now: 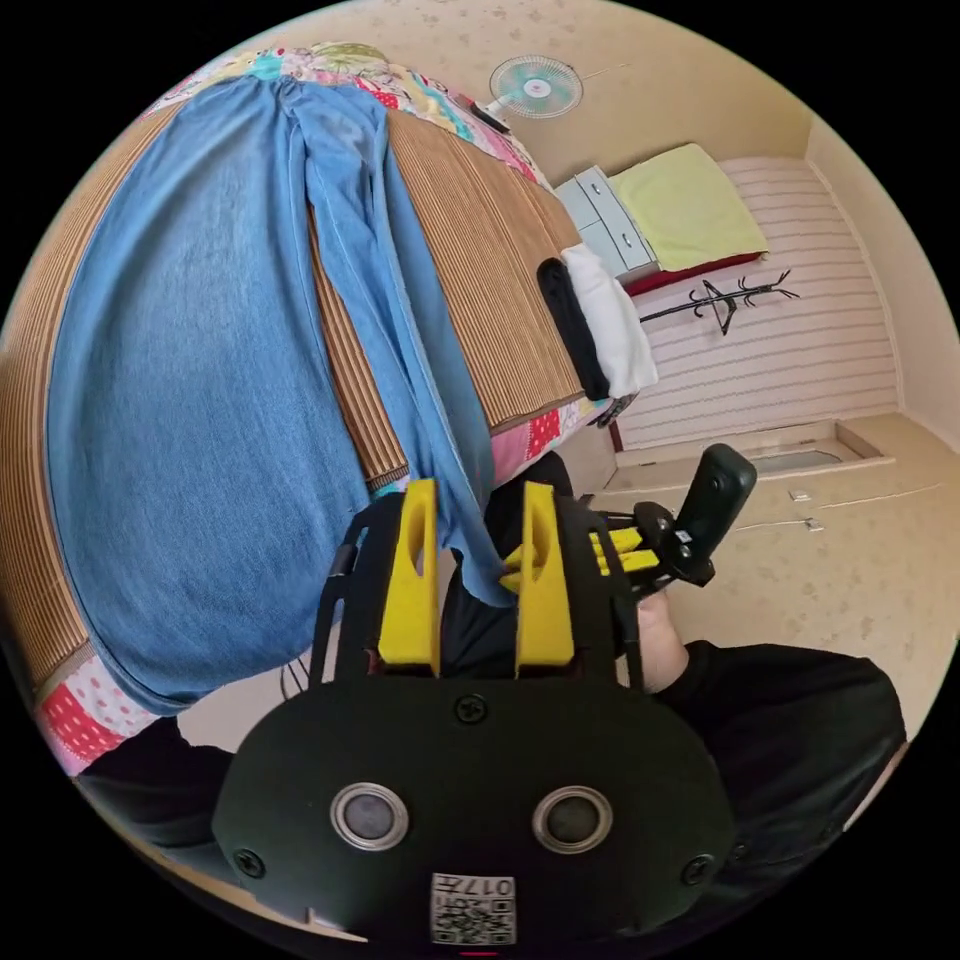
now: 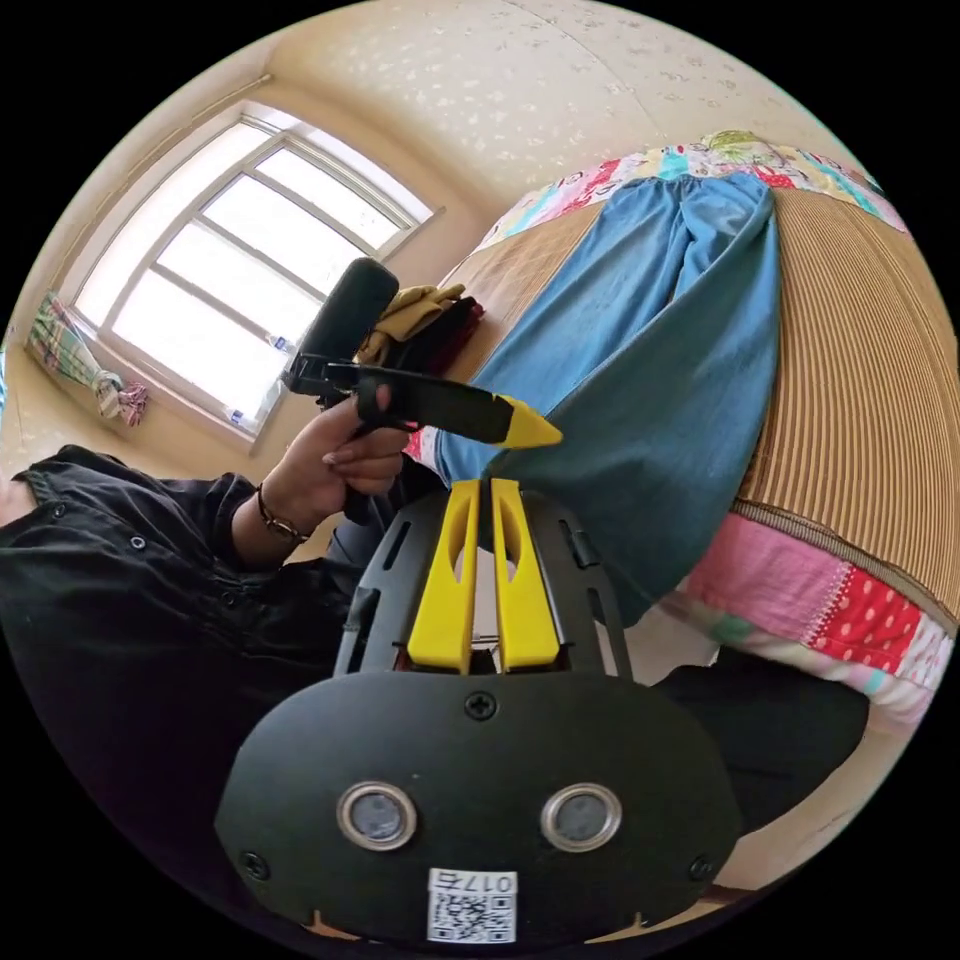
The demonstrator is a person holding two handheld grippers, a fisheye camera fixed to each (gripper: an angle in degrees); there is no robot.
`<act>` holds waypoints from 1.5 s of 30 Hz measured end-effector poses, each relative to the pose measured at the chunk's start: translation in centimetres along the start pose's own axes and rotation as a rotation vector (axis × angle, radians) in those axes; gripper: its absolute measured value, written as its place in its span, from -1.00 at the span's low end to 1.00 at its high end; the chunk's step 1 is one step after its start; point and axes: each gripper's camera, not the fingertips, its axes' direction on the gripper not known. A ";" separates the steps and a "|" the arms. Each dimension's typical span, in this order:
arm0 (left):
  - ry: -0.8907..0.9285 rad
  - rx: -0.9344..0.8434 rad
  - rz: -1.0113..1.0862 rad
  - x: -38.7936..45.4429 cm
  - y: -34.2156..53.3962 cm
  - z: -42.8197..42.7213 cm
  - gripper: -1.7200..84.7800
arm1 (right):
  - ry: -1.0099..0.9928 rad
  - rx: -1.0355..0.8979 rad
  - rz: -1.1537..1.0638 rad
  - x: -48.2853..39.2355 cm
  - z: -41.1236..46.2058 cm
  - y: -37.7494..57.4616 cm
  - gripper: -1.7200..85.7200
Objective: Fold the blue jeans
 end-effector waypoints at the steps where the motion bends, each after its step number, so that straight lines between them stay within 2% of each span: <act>1: 0.003 0.009 0.008 -0.3 0.1 -0.1 -0.89 | 0.022 -0.082 -0.040 -0.9 0.6 -0.9 -0.89; 3: -0.023 0.028 0.043 -1.1 0.6 -0.5 -0.95 | 0.054 -0.176 -0.110 -2.1 0.4 -2.5 -0.88; 5: -0.034 0.040 0.059 -1.7 1.1 -0.9 -0.97 | 0.161 -0.192 -0.116 -2.3 -1.3 -5.0 -0.86; 8: 0.002 0.058 0.074 -2.8 1.7 -1.3 -0.98 | 0.450 -0.161 -0.073 -1.1 -3.7 -11.9 -0.81; 10: 0.010 0.058 0.082 -3.3 1.9 -1.4 -0.98 | 0.645 -0.062 0.005 1.6 -4.0 -18.8 -0.76; 15: 0.013 0.074 0.115 -4.3 2.5 -1.8 -0.98 | 0.756 0.091 0.195 10.1 -1.5 -31.8 -0.72; 22: 0.036 0.086 0.155 -6.0 2.9 -1.8 -0.98 | 0.992 0.058 0.324 17.9 4.7 -43.9 -0.72; 29: 0.128 0.101 0.146 -9.1 3.8 -1.7 -0.98 | 1.043 0.065 0.403 20.3 7.6 -46.9 -0.83; 31: 0.139 0.098 0.140 -9.9 4.0 -1.6 -0.98 | 1.074 0.114 0.397 19.3 7.9 -46.8 -0.90; 37: 0.189 0.108 0.135 -11.6 4.9 -1.5 -0.98 | 1.176 0.217 0.279 14.6 8.8 -46.3 -0.94; 45: 0.199 0.131 0.158 -11.9 6.7 -2.1 -0.98 | 1.177 0.281 0.216 10.1 9.3 -46.5 -0.95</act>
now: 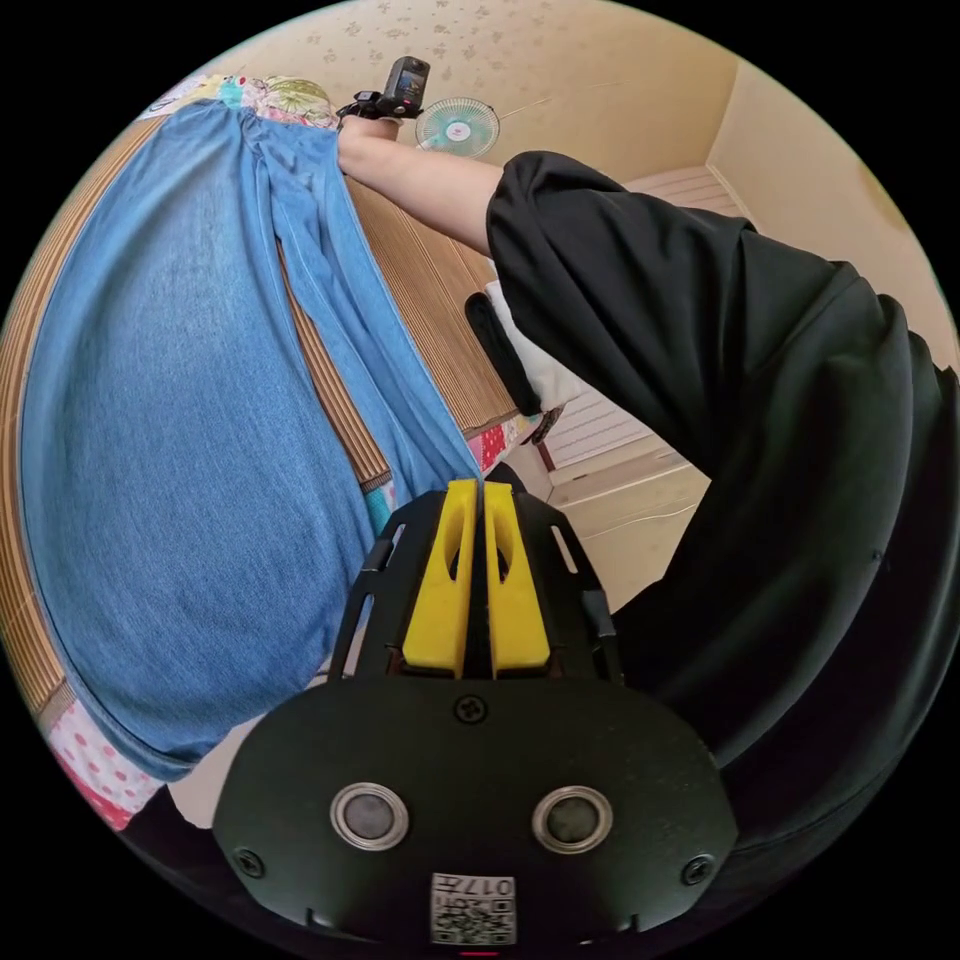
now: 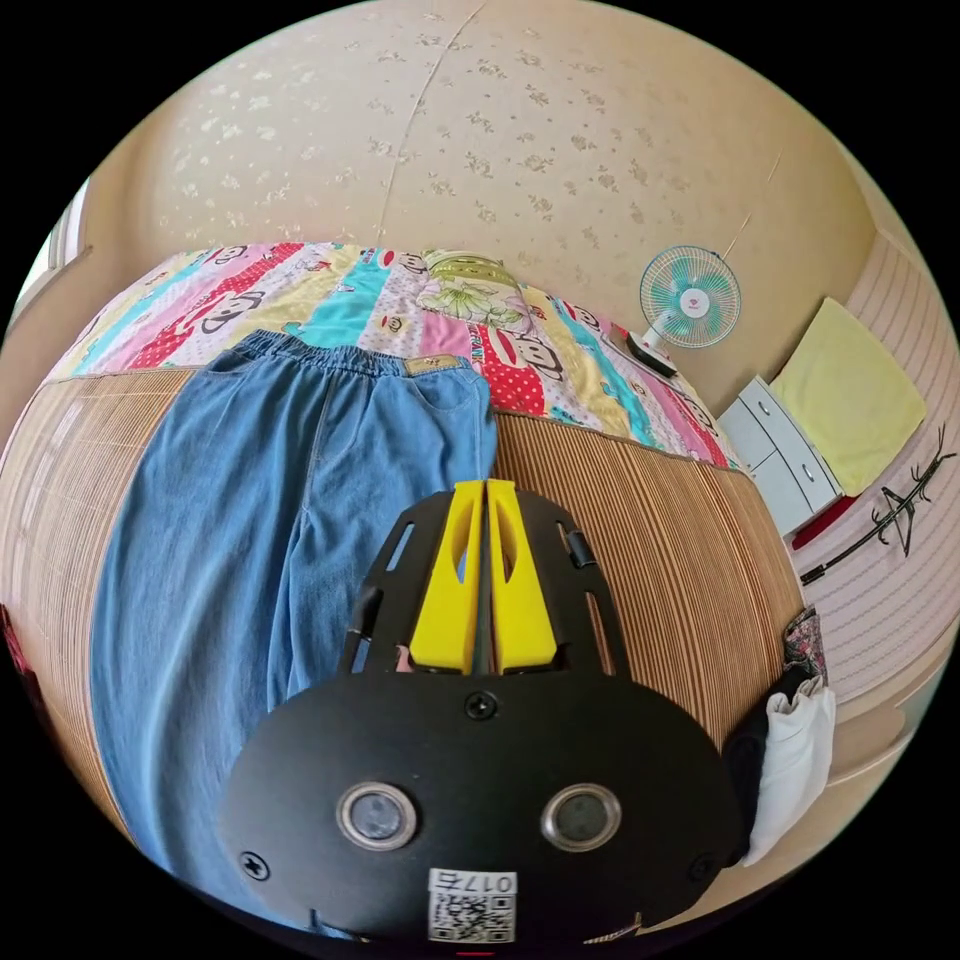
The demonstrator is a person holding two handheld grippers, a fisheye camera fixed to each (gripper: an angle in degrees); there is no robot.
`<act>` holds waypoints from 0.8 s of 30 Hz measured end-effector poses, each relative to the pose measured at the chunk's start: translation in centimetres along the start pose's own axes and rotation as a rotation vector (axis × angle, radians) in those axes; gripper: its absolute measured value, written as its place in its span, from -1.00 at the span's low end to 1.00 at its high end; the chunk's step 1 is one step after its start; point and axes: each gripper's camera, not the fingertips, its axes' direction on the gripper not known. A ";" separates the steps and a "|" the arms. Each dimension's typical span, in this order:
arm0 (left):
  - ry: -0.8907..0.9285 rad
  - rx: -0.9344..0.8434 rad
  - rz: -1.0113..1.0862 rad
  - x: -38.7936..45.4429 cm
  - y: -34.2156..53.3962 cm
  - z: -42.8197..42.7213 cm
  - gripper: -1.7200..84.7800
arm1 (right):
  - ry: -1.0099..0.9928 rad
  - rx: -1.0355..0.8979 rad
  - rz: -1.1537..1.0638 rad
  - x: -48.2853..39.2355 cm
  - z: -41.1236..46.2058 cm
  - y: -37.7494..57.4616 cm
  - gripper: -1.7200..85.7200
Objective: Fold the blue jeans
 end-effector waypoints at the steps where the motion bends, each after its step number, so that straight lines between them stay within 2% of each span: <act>1: 0.001 0.003 0.001 0.0 0.1 -0.1 -0.98 | -0.005 0.005 0.002 -0.3 -0.4 -0.1 -0.95; 14: 0.055 0.111 0.049 -0.6 4.5 -4.8 -0.98 | -0.071 0.095 -0.009 -6.8 -6.4 -3.1 -0.95; 18: 0.030 0.127 0.062 -1.2 6.4 -6.7 -0.98 | -0.081 0.187 -0.109 -13.5 -8.9 -4.2 -0.95; 21: -0.084 0.171 0.003 -2.0 8.5 -8.0 -0.98 | -0.121 0.174 -0.182 -18.8 -9.8 -4.9 -0.95; 24: -0.068 0.183 -0.044 -3.7 9.9 -8.7 -0.98 | -0.173 0.136 -0.189 -21.2 -9.3 -4.5 -0.93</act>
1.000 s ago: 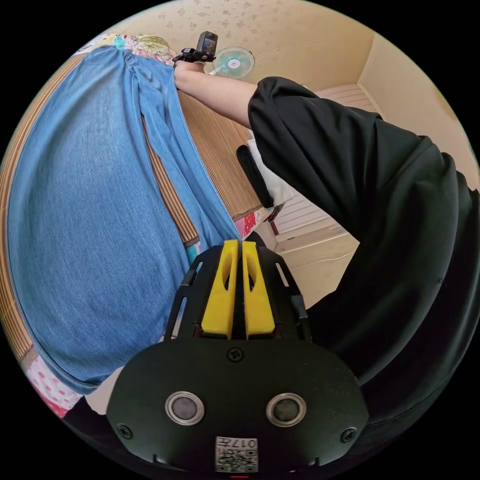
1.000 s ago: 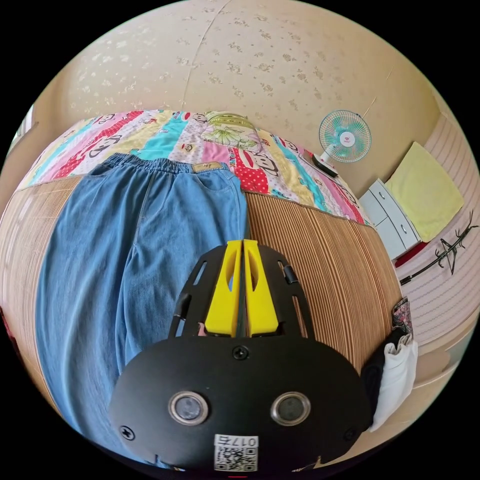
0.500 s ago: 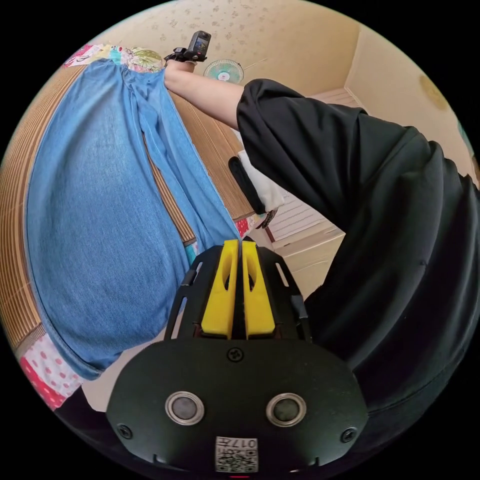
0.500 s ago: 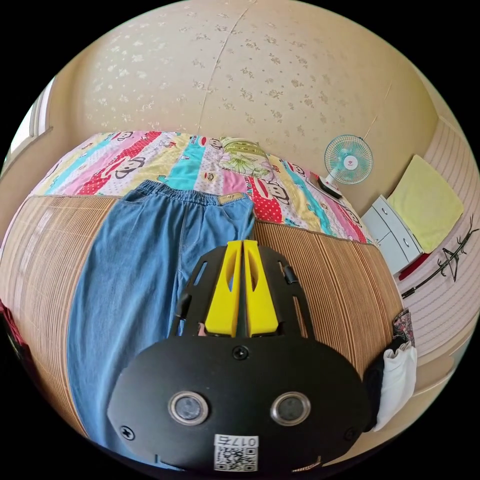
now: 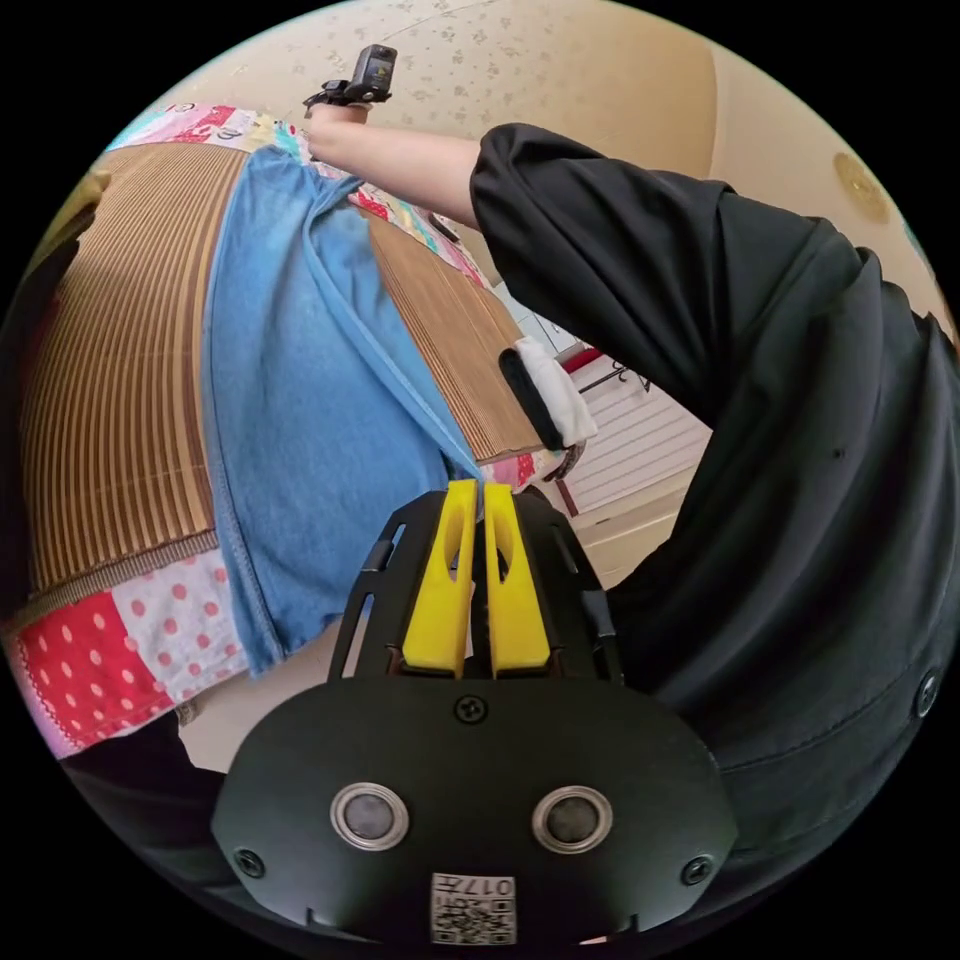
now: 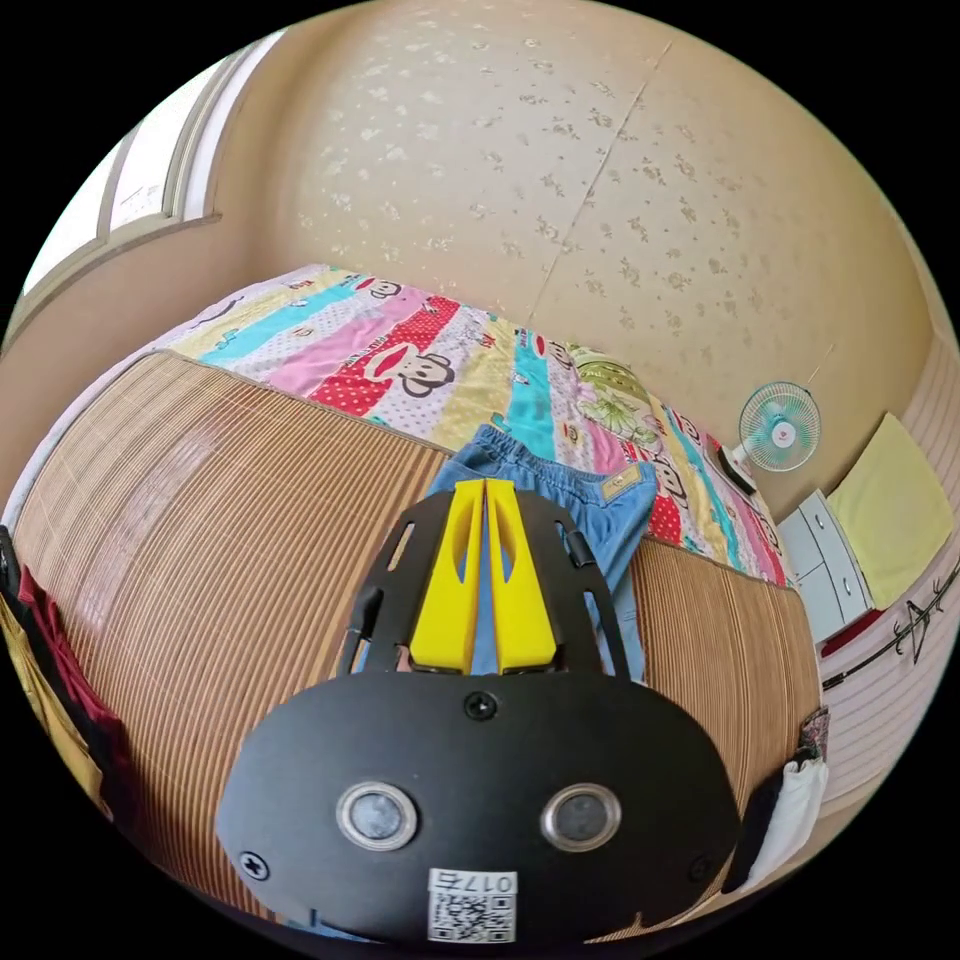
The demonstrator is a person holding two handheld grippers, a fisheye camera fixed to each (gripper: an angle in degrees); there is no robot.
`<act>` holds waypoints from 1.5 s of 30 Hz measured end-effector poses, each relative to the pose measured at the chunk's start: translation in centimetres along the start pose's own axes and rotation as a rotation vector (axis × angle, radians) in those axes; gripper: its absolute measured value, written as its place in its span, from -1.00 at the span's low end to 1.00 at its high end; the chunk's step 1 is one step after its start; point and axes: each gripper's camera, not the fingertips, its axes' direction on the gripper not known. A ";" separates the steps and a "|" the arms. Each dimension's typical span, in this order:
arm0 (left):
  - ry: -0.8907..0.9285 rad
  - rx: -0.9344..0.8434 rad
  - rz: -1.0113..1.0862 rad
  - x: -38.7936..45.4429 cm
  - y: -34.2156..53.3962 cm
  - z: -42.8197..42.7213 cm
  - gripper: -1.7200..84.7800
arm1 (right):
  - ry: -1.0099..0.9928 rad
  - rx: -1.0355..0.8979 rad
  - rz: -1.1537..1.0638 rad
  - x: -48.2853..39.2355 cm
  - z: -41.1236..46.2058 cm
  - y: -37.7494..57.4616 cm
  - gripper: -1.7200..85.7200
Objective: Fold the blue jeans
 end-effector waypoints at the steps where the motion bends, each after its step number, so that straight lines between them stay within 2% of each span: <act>1: 0.004 0.005 -0.010 -0.4 0.2 -0.1 -0.98 | -0.025 -0.026 0.043 0.6 0.6 0.2 -0.93; 4: 0.021 0.007 -0.023 -1.4 0.7 -0.4 -0.98 | -0.069 -0.093 0.182 5.4 2.7 1.2 -0.86; 10: 0.063 0.012 -0.025 -2.3 1.4 0.4 -0.98 | -0.001 -0.189 0.389 16.6 6.9 4.5 -0.73; 17: 0.146 -0.025 0.001 -2.8 1.3 2.0 -0.98 | 0.009 -0.223 0.378 19.5 11.2 3.3 -0.71; 22: 0.198 -0.045 0.042 -3.0 1.0 2.4 -0.98 | 0.060 -0.347 0.421 19.9 15.5 1.6 -0.83; 24: 0.200 -0.064 0.071 -3.0 1.0 2.4 -0.98 | 0.115 -0.290 0.386 18.9 15.2 1.0 -0.87; 29: 0.169 -0.087 0.074 -3.1 1.7 1.4 -0.98 | 0.317 -0.023 0.112 10.8 12.2 -1.8 -0.89; 33: 0.104 -0.088 0.042 -3.2 2.4 -0.7 -0.98 | 0.192 0.056 0.080 5.7 11.3 -3.2 -0.90; 36: 0.008 -0.096 0.011 -3.2 3.3 -2.0 -0.98 | 0.042 -0.013 0.072 3.7 12.6 -3.8 -0.89; 39: -0.061 -0.072 -0.042 -3.3 4.4 -3.2 -0.98 | -0.159 -0.037 0.108 4.8 12.7 -3.1 -0.89; 42: -0.096 -0.041 -0.067 -2.6 5.2 -3.7 -0.98 | -0.233 -0.013 0.151 7.4 10.3 -1.2 -0.88; 45: -0.135 -0.038 -0.061 -1.4 5.0 -3.3 -0.98 | -0.349 -0.027 0.084 10.0 6.2 3.2 -0.87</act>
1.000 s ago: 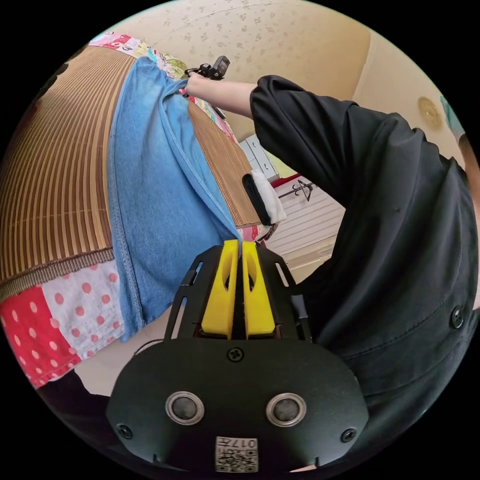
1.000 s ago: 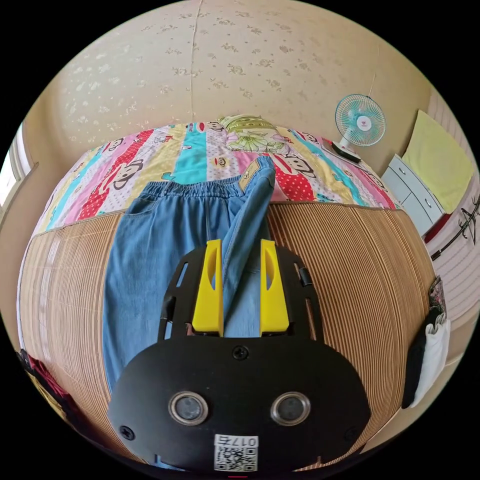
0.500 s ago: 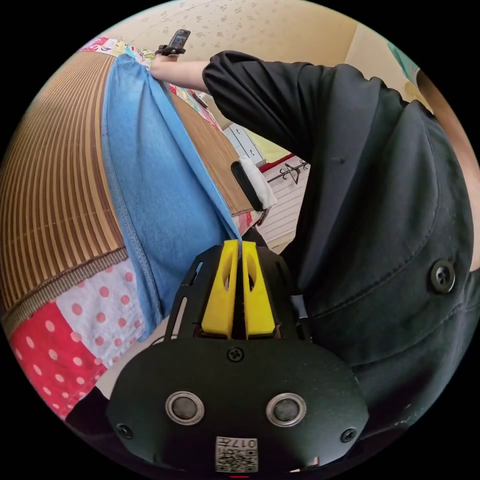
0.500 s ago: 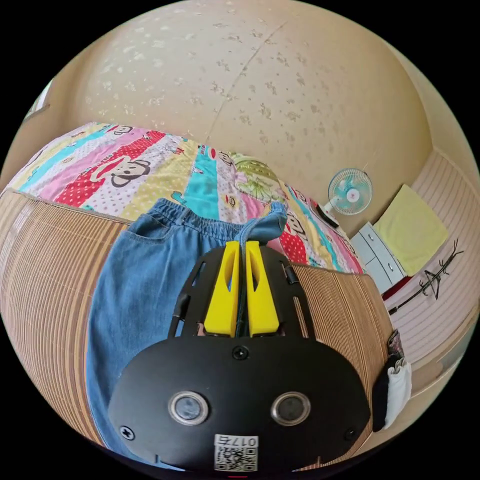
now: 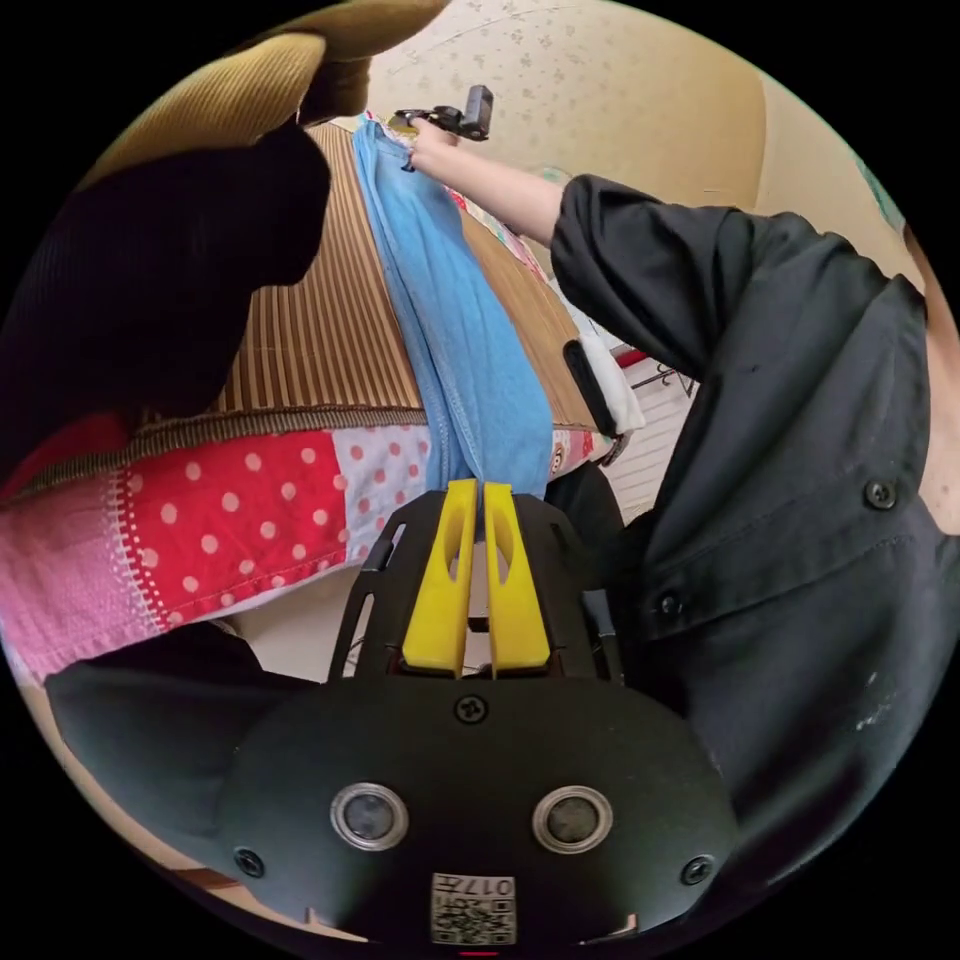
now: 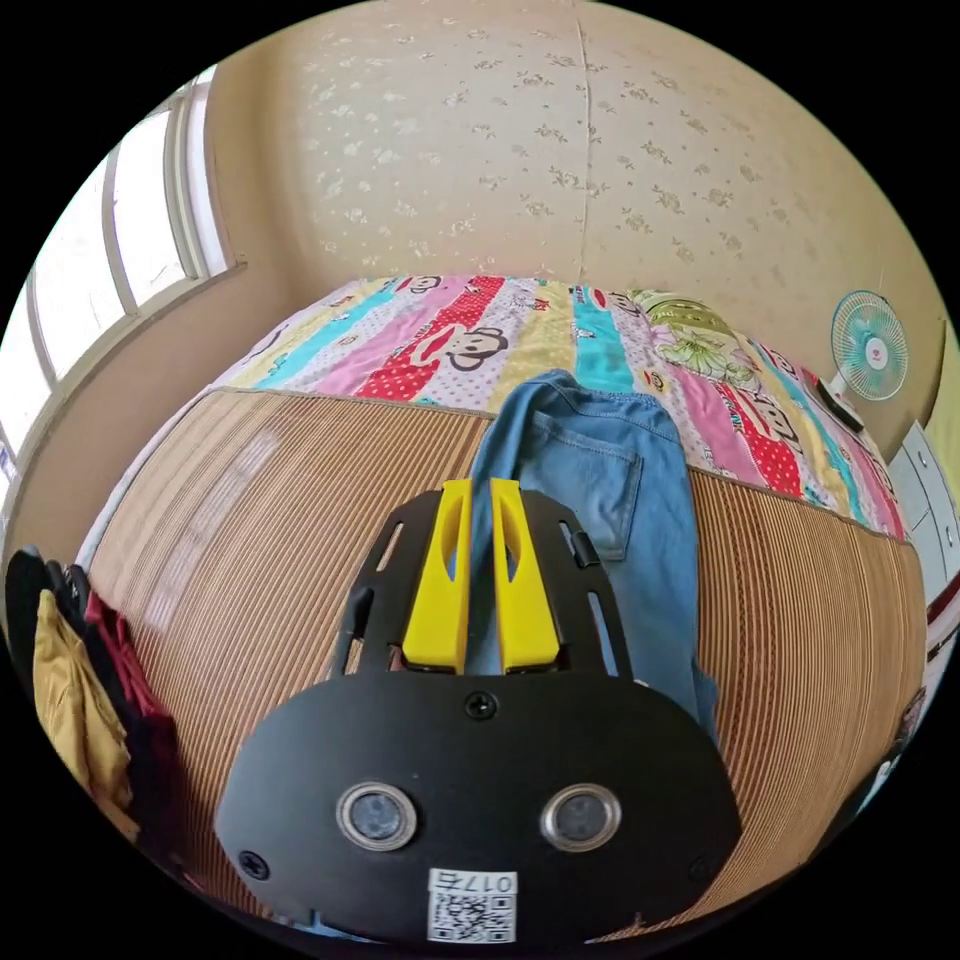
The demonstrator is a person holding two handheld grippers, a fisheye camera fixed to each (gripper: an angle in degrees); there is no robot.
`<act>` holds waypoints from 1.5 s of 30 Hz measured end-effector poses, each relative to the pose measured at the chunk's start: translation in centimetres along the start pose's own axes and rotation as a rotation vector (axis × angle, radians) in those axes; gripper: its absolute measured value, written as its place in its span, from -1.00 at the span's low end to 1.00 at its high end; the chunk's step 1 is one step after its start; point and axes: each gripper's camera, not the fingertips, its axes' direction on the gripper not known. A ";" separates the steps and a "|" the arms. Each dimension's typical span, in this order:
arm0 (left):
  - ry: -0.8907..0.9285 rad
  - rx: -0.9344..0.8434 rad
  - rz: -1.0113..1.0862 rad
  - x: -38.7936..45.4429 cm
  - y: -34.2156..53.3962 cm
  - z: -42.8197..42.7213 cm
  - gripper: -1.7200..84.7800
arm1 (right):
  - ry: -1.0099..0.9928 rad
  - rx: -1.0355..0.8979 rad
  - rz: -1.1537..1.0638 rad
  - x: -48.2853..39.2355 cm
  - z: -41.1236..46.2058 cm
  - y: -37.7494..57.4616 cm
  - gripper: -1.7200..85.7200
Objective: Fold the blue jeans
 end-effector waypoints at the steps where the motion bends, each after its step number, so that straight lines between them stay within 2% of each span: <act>1: -0.004 0.001 0.005 0.4 -0.1 0.1 -0.98 | -0.027 -0.020 -0.040 0.4 -2.4 2.7 -0.86; 4: -0.031 0.001 -0.001 1.9 -0.7 0.4 -0.98 | -0.054 -0.091 -0.136 1.7 -8.9 11.3 -0.84; 8: -0.052 -0.008 -0.039 3.0 -1.4 0.8 -0.98 | -0.103 -0.182 -0.148 4.0 -16.8 22.3 -0.80; 13: -0.080 -0.019 -0.069 4.6 -1.9 1.1 -0.98 | -0.222 -0.351 0.022 5.9 -23.1 37.4 -0.75; 16: -0.119 -0.032 -0.065 6.1 -2.5 1.4 -0.98 | -0.304 -0.326 0.171 6.2 -24.4 43.0 -0.76; 18: -0.160 -0.054 -0.065 7.4 -3.2 1.7 -0.97 | -0.330 -0.280 0.184 6.0 -25.3 44.3 -0.79; 22: -0.213 -0.094 -0.037 9.7 -4.5 2.0 -0.97 | -0.342 -0.345 0.121 5.3 -25.4 44.1 -0.91; 25: -0.171 -0.113 0.011 11.7 -5.4 1.3 -0.97 | -0.303 -0.312 0.079 6.0 -28.3 43.2 -0.93; 29: -0.060 -0.102 0.072 13.6 -5.4 -0.9 -0.98 | -0.406 -0.232 0.091 7.5 -32.7 43.1 -0.94; 32: -0.163 -0.141 0.030 13.2 -4.6 -0.7 -0.98 | -0.495 -0.206 0.119 8.4 -34.1 44.1 -0.94; 35: -0.223 -0.252 -0.086 11.4 -4.1 2.2 -0.96 | -0.523 -0.325 0.125 8.8 -31.0 45.7 -0.93; 37: -0.312 -0.280 -0.170 10.7 -4.1 3.7 -0.94 | -0.433 -0.468 0.140 8.8 -27.6 46.6 -0.91; 39: -0.447 -0.235 -0.194 11.4 -4.7 4.3 -0.84 | -0.429 -0.460 0.163 9.2 -26.9 46.4 -0.87; 42: -0.448 -0.095 -0.166 13.5 -6.8 4.0 -0.73 | -0.504 -0.354 0.212 9.8 -27.0 44.5 -0.79; 45: -0.496 -0.024 -0.131 15.2 -9.8 5.1 -0.71 | -0.440 -0.320 0.191 9.1 -26.0 41.6 -0.76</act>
